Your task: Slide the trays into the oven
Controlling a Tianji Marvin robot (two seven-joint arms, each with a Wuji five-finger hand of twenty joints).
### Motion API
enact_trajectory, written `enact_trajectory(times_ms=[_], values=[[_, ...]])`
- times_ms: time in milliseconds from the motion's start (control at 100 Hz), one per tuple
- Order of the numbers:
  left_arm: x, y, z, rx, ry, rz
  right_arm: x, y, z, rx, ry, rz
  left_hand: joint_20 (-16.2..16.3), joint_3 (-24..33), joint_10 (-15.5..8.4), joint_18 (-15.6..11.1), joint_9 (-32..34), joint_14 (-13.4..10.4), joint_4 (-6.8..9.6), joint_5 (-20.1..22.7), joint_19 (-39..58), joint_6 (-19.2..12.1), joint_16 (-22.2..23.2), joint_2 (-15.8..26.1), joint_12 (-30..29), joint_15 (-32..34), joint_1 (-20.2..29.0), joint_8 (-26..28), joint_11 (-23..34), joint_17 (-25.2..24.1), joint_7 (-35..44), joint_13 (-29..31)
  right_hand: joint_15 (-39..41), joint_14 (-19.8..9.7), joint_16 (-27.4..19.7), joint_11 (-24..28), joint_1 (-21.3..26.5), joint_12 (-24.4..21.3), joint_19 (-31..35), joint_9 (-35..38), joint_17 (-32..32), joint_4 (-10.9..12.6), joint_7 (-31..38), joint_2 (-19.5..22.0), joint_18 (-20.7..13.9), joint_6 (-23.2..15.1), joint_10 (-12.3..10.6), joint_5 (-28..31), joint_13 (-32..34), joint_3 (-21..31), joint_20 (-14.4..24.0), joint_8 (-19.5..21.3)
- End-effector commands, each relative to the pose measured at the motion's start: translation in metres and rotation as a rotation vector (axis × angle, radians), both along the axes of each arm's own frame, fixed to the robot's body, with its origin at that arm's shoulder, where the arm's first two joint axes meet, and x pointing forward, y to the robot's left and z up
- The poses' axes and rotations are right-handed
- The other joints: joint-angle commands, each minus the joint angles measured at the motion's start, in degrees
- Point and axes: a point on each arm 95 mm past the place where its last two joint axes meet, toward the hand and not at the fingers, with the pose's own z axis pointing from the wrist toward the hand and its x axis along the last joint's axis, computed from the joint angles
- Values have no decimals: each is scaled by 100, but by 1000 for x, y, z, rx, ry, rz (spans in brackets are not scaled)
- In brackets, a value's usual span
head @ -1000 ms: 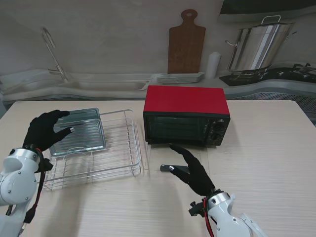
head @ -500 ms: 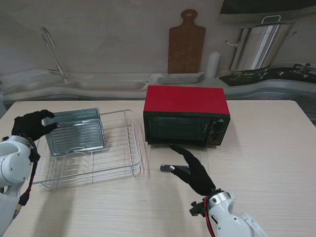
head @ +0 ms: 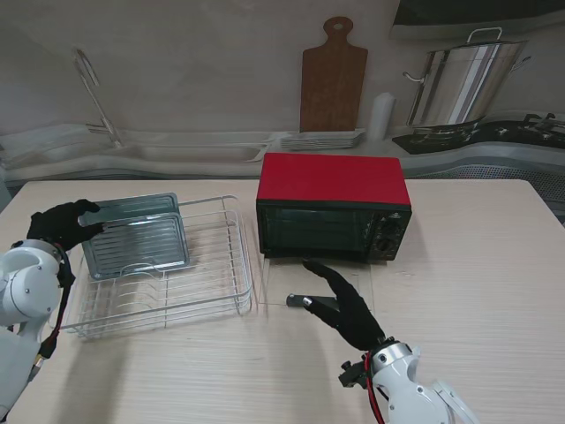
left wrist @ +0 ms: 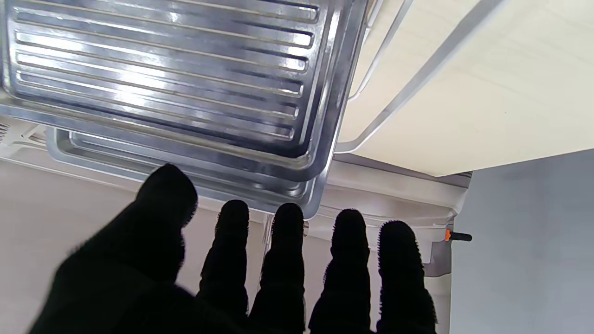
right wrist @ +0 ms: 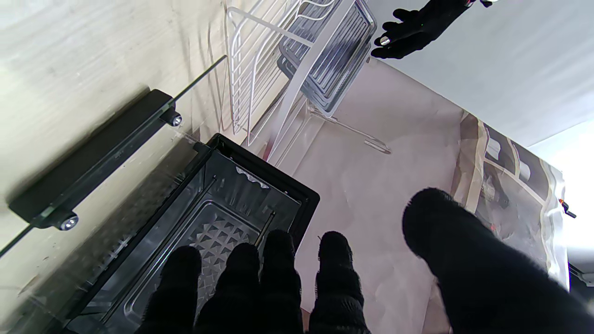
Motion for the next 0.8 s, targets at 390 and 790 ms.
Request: enact_trajectory(times_ms=[390, 790], values=[[10, 4, -15, -65, 51, 11, -3, 6, -3, -3, 27, 22, -355, -113, -21, 70, -153, -4, 17, 581, -233, -290, -160, 102, 15, -276, 11, 455, -97, -243, 732, -85, -57, -269, -45, 79, -49, -8, 55, -156, -33, -113, 79, 30, -329, -16, -203, -174, -273, -58, 3, -84], [3, -1, -14, -66, 84, -22, -2, 6, -4, 5, 30, 22, -302, -362, -125, 58, 275, -21, -116, 232, -100, -602, -123, -585, 98, -118, 1446, 2518, 154, 37, 3065, 315, -33, -233, -31, 106, -40, 2, 112, -152, -32, -112, 104, 19, -333, -1, -185, -163, -267, -40, 39, -80]])
